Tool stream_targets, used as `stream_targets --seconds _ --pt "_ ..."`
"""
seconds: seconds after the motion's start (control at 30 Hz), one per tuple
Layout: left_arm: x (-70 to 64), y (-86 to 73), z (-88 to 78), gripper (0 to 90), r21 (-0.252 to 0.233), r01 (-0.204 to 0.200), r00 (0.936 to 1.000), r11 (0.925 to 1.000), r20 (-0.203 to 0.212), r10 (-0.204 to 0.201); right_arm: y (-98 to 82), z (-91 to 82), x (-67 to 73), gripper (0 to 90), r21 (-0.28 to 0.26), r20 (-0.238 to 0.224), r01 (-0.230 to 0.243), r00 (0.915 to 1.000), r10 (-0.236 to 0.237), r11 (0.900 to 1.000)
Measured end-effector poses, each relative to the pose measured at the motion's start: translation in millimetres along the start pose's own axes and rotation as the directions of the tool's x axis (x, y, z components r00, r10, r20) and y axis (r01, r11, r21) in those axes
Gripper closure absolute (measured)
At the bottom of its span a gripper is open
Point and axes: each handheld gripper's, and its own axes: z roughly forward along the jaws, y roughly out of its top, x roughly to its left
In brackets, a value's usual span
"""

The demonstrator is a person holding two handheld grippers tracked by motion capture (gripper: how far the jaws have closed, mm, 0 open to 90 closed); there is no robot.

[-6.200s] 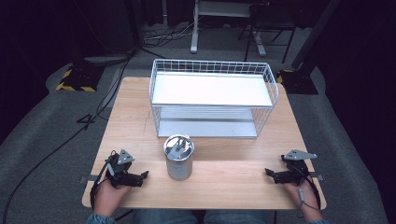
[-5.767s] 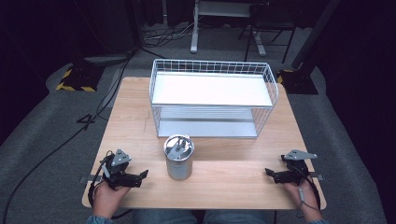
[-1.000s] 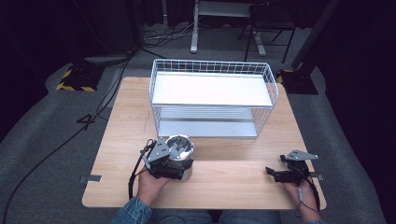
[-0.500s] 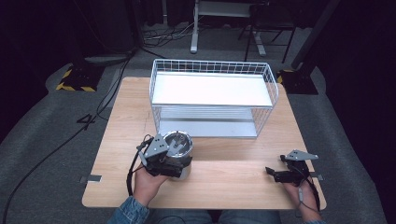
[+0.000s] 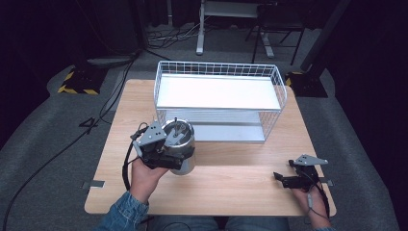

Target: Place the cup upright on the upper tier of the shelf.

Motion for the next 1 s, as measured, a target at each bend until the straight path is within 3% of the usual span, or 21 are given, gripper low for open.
stream_targets --seconds 0.67,0.87,1.0 --pt "2.3 55.4 -2.4 3.5 -0.042 -0.037 0.9988 0.9985 0.032 0.038 -0.1 -0.2 0.5 13.3 -0.002 0.005 0.003 1.0 -0.003 1.0" --pt "5.1 70.0 1.7 3.5 -0.058 -0.053 0.9985 0.9969 0.011 0.054 -0.1 -0.2 0.5 13.4 -0.002 0.004 0.004 1.0 -0.003 1.0" --pt "7.5 76.6 3.8 3.5 -0.068 -0.048 0.9986 0.9965 0.02 0.05 -0.1 -0.2 0.5 13.5 -0.002 0.003 0.003 1.0 -0.003 1.0"
